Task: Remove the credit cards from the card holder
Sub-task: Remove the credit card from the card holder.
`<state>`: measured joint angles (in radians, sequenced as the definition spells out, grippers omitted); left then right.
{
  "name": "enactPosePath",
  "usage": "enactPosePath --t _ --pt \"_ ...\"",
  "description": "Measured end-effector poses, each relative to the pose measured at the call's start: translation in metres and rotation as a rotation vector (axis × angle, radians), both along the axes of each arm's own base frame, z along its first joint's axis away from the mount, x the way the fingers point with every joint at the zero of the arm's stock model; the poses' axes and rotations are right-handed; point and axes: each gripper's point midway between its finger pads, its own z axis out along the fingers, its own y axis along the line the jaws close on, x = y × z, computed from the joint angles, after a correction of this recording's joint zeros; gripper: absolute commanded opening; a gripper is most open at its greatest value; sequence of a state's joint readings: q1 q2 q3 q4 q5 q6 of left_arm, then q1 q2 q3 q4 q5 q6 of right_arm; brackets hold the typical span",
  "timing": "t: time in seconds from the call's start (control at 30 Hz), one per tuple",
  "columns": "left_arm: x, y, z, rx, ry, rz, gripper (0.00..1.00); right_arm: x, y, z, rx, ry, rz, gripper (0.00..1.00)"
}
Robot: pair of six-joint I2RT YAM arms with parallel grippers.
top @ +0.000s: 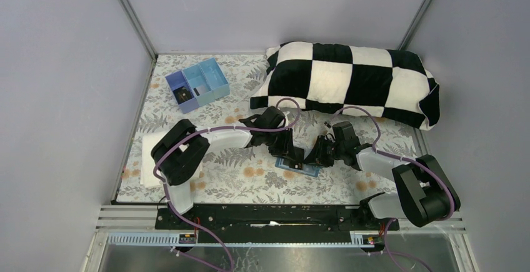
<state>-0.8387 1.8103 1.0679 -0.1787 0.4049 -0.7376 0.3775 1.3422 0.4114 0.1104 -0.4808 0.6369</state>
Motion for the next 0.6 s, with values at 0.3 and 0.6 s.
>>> enactPosePath --t 0.3,0.6 --pt "-0.0001 -0.0058 0.0003 -0.027 0.012 -0.004 0.42 0.0002 0.0003 0.0001 0.003 0.003 -0.006 0.25" --pt "0.0070 0.0033 0.0019 0.021 -0.035 0.030 0.58 0.0003 0.0004 0.0001 0.004 0.006 -0.009 0.25"
